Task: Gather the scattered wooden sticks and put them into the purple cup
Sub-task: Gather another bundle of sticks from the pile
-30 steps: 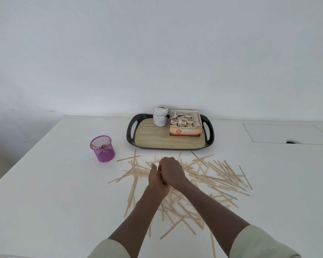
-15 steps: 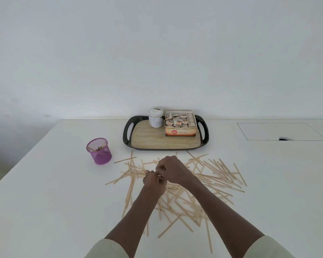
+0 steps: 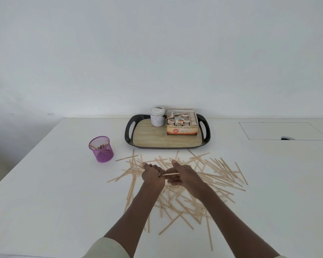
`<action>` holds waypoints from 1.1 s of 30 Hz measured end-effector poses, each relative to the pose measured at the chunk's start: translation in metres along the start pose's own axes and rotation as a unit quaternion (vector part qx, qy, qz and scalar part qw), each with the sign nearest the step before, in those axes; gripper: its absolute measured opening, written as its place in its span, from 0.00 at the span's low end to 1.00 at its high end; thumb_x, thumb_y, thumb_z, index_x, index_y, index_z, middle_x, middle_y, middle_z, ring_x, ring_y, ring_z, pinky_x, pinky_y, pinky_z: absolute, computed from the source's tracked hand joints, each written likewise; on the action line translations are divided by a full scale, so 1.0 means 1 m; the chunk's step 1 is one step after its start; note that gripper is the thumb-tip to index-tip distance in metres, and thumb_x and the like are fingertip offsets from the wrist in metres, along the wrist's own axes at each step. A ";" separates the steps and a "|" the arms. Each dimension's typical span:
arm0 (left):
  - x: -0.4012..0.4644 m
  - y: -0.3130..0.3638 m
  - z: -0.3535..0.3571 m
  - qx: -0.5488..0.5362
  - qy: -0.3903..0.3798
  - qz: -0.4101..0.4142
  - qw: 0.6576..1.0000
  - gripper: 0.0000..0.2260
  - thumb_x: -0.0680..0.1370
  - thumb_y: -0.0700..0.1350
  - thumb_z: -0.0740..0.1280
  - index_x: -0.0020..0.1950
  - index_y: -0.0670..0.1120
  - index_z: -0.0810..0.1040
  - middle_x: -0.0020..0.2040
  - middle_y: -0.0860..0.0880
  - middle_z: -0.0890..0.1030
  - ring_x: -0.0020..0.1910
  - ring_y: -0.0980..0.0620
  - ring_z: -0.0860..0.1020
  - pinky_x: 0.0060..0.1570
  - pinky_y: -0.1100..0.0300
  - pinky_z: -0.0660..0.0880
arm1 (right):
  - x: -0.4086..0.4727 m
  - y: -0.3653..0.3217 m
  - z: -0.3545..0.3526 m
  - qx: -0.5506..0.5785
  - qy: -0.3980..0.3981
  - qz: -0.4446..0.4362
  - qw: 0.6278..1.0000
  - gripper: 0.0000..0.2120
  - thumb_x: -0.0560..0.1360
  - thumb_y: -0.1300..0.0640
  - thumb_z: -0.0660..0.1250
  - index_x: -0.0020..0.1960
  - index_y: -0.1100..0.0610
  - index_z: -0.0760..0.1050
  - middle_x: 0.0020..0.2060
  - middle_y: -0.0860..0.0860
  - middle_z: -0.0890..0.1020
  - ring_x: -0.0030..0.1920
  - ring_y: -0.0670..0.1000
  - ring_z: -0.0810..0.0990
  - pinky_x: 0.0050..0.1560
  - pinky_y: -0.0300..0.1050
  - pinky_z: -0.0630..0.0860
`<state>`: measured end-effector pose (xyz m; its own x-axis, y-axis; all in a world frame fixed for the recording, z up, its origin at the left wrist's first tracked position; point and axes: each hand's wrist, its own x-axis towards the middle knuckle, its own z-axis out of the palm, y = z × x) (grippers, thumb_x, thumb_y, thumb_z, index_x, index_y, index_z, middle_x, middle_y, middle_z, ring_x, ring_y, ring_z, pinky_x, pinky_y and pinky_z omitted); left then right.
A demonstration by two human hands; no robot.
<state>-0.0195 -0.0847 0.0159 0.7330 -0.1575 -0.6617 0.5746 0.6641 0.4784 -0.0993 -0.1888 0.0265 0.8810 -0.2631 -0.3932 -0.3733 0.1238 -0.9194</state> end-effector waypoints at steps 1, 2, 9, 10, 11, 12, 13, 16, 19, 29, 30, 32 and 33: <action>0.000 -0.001 0.001 0.014 0.003 0.022 1.000 0.18 0.85 0.52 0.54 0.38 0.45 0.65 0.24 0.51 0.62 0.18 0.54 0.58 0.19 0.65 0.60 | -0.001 0.004 0.007 0.048 0.022 -0.001 0.999 0.24 0.82 0.44 0.59 0.52 0.65 0.82 0.47 0.61 0.86 0.44 0.55 0.84 0.47 0.46 0.81; -0.001 -0.002 0.003 0.023 0.007 0.042 0.999 0.18 0.85 0.52 0.55 0.38 0.45 0.65 0.25 0.51 0.63 0.19 0.55 0.59 0.20 0.64 0.60 | -0.002 0.007 0.014 0.080 0.042 -0.003 0.996 0.24 0.83 0.45 0.59 0.52 0.65 0.82 0.47 0.61 0.86 0.44 0.56 0.84 0.47 0.46 0.81; -0.003 -0.002 0.009 0.084 0.038 0.148 0.985 0.18 0.83 0.58 0.58 0.45 0.44 0.71 0.32 0.49 0.71 0.21 0.53 0.68 0.27 0.59 0.67 | -0.013 0.015 0.051 0.192 0.085 -0.015 0.978 0.22 0.83 0.43 0.56 0.55 0.59 0.79 0.45 0.53 0.88 0.45 0.51 0.87 0.44 0.46 0.80; -0.005 -0.004 0.009 0.093 0.040 0.165 0.981 0.18 0.82 0.59 0.58 0.46 0.44 0.72 0.34 0.48 0.73 0.22 0.53 0.69 0.28 0.58 0.69 | -0.013 0.015 0.054 0.211 0.087 -0.008 0.974 0.22 0.83 0.43 0.55 0.55 0.59 0.80 0.44 0.53 0.88 0.44 0.51 0.87 0.43 0.45 0.80; -0.007 -0.005 0.009 0.100 0.043 0.183 0.977 0.18 0.82 0.59 0.58 0.47 0.45 0.73 0.35 0.48 0.74 0.23 0.53 0.70 0.29 0.58 0.70 | -0.012 0.014 0.055 0.233 0.087 0.001 0.969 0.23 0.83 0.43 0.55 0.56 0.60 0.80 0.44 0.53 0.88 0.44 0.51 0.87 0.43 0.45 0.79; -0.010 -0.005 0.010 0.105 0.045 0.203 0.972 0.18 0.82 0.59 0.58 0.47 0.45 0.74 0.36 0.48 0.74 0.24 0.53 0.71 0.29 0.58 0.71 | -0.011 0.015 0.056 0.256 0.084 0.011 0.963 0.23 0.83 0.43 0.55 0.56 0.61 0.80 0.44 0.54 0.88 0.44 0.51 0.86 0.44 0.45 0.79; -0.013 -0.005 0.011 0.108 0.043 0.224 0.968 0.18 0.82 0.59 0.58 0.47 0.46 0.74 0.36 0.48 0.74 0.25 0.53 0.72 0.29 0.58 0.71 | -0.010 0.015 0.056 0.282 0.080 0.021 0.956 0.24 0.83 0.43 0.56 0.56 0.62 0.80 0.45 0.55 0.88 0.44 0.52 0.86 0.45 0.46 0.79; -0.023 -0.005 0.014 0.117 0.014 0.280 0.953 0.17 0.82 0.59 0.60 0.46 0.46 0.73 0.34 0.50 0.72 0.25 0.55 0.71 0.28 0.60 0.71 | -0.009 0.014 0.059 0.361 0.062 0.056 0.929 0.26 0.83 0.41 0.56 0.57 0.63 0.80 0.46 0.57 0.87 0.48 0.54 0.86 0.50 0.49 0.80; -0.034 -0.006 0.015 0.141 -0.040 0.337 0.930 0.17 0.81 0.59 0.62 0.45 0.46 0.72 0.31 0.51 0.70 0.27 0.55 0.69 0.28 0.62 0.70 | -0.009 0.012 0.063 0.439 0.015 0.095 0.893 0.26 0.82 0.41 0.57 0.58 0.62 0.79 0.49 0.60 0.87 0.49 0.57 0.87 0.50 0.51 0.81; -0.051 -0.022 0.006 0.288 -0.133 0.428 0.846 0.20 0.78 0.61 0.62 0.39 0.46 0.72 0.28 0.48 0.75 0.28 0.49 0.75 0.32 0.58 0.75 | 0.001 -0.008 0.043 0.496 -0.108 0.061 0.859 0.32 0.80 0.37 0.53 0.55 0.62 0.84 0.50 0.58 0.86 0.54 0.56 0.85 0.49 0.49 0.83; -0.051 -0.023 0.006 0.299 -0.133 0.430 0.842 0.21 0.78 0.62 0.63 0.39 0.44 0.73 0.29 0.46 0.77 0.29 0.47 0.77 0.33 0.59 0.76 | 0.003 -0.010 0.041 0.492 -0.105 0.059 0.862 0.33 0.80 0.37 0.53 0.55 0.63 0.83 0.50 0.59 0.85 0.54 0.57 0.85 0.49 0.50 0.83; -0.053 -0.024 0.008 0.308 -0.130 0.419 0.844 0.22 0.75 0.64 0.67 0.39 0.44 0.75 0.31 0.44 0.79 0.30 0.47 0.79 0.33 0.61 0.77 | 0.006 -0.014 0.038 0.484 -0.089 0.054 0.869 0.32 0.81 0.37 0.52 0.54 0.63 0.83 0.48 0.59 0.84 0.51 0.57 0.85 0.50 0.50 0.83; -0.053 -0.023 0.010 0.310 -0.126 0.407 0.850 0.21 0.73 0.64 0.69 0.38 0.45 0.76 0.30 0.45 0.79 0.30 0.48 0.79 0.33 0.61 0.77 | 0.006 -0.015 0.037 0.482 -0.083 0.053 0.871 0.31 0.81 0.38 0.53 0.53 0.63 0.83 0.46 0.58 0.82 0.49 0.56 0.85 0.50 0.49 0.83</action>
<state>-0.0682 -0.0989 0.0456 0.9895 -0.0327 0.1407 -0.1355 0.1282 0.9825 -0.0774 -0.1568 0.0381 0.9159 -0.0698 -0.3952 -0.1080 0.9056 -0.4101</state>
